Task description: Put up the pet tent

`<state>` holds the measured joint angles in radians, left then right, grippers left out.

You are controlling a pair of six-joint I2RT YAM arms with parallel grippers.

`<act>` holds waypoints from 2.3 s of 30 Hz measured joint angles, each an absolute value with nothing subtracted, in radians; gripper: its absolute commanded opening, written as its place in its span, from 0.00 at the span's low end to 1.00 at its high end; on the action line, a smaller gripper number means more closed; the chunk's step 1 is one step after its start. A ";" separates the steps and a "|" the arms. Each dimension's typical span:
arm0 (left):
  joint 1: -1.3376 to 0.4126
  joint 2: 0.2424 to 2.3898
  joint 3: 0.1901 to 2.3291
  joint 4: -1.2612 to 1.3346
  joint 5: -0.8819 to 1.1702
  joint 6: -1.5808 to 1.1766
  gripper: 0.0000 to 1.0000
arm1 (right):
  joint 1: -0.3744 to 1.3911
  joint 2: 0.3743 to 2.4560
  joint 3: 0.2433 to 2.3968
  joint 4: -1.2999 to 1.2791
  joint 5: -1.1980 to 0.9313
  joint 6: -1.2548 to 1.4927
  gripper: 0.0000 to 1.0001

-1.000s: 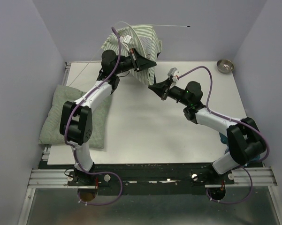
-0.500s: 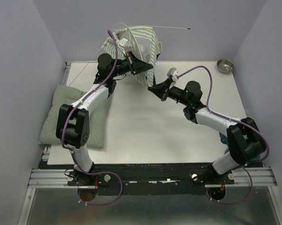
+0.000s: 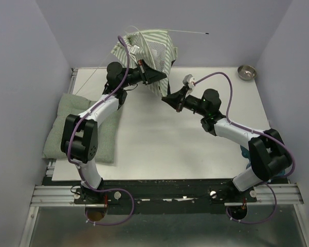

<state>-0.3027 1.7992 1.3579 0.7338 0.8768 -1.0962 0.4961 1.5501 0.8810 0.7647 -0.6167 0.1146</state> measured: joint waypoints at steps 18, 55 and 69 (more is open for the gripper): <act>-0.296 1.791 1.334 0.754 0.860 -1.061 0.00 | 0.496 1.554 0.906 0.739 -0.624 0.149 0.01; -0.307 1.725 1.217 0.755 0.807 -1.013 0.00 | 0.496 1.594 0.950 0.709 -0.656 0.254 0.01; -0.334 1.708 1.164 0.761 0.763 -0.953 0.00 | 0.496 1.612 0.965 0.686 -0.687 0.325 0.03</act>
